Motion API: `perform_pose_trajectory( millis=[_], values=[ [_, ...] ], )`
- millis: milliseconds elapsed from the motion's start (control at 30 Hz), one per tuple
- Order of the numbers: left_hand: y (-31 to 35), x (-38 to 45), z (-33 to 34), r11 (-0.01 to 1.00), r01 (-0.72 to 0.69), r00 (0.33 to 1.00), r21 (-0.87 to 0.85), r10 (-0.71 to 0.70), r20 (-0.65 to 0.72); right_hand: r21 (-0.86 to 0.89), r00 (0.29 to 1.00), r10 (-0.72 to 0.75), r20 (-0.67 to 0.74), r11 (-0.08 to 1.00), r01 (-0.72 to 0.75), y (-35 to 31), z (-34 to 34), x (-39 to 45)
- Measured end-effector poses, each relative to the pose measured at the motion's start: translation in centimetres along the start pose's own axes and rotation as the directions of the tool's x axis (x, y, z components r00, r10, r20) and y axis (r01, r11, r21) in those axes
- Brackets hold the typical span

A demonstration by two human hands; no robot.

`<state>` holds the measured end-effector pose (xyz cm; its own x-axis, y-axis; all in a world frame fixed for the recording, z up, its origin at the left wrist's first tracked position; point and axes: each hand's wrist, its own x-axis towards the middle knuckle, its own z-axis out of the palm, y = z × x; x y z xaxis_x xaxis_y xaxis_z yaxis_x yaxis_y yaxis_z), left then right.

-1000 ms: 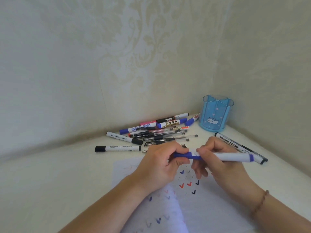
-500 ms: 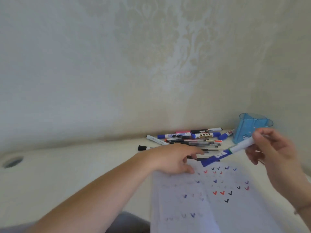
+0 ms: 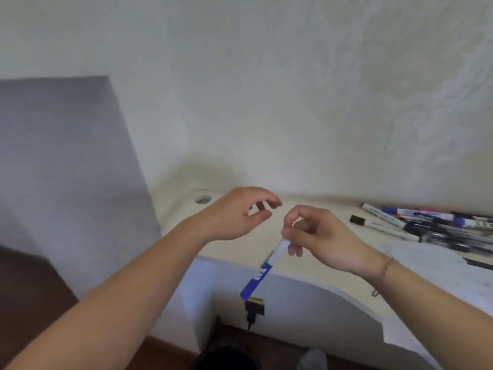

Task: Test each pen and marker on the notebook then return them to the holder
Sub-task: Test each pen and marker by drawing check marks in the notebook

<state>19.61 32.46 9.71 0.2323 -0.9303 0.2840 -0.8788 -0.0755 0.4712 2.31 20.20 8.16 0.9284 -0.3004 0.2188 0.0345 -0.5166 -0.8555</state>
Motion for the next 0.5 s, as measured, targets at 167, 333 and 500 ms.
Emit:
perform_pose_trajectory(
  millis=[167, 333, 500],
  values=[
    [-4.3, -5.3, -1.8, 0.988, 0.11, 0.994, 0.108, -0.109, -0.013, -0.198, 0.981, -0.002, 0.194, 0.979, 0.041, 0.1, 6.6, 3.0],
    [-6.0, -7.7, -3.2, 0.975, 0.184, 0.983, 0.122, -0.18, -0.042, -0.416, 0.99, 0.025, 0.141, 0.909, 0.036, 1.3, 8.4, 4.3],
    [-5.0, -6.4, -3.0, 0.988, 0.145, 0.983, 0.057, -0.137, -0.121, -0.282, 0.998, -0.068, 0.0, 0.957, 0.065, -0.7, 5.1, 3.3]
  ],
)
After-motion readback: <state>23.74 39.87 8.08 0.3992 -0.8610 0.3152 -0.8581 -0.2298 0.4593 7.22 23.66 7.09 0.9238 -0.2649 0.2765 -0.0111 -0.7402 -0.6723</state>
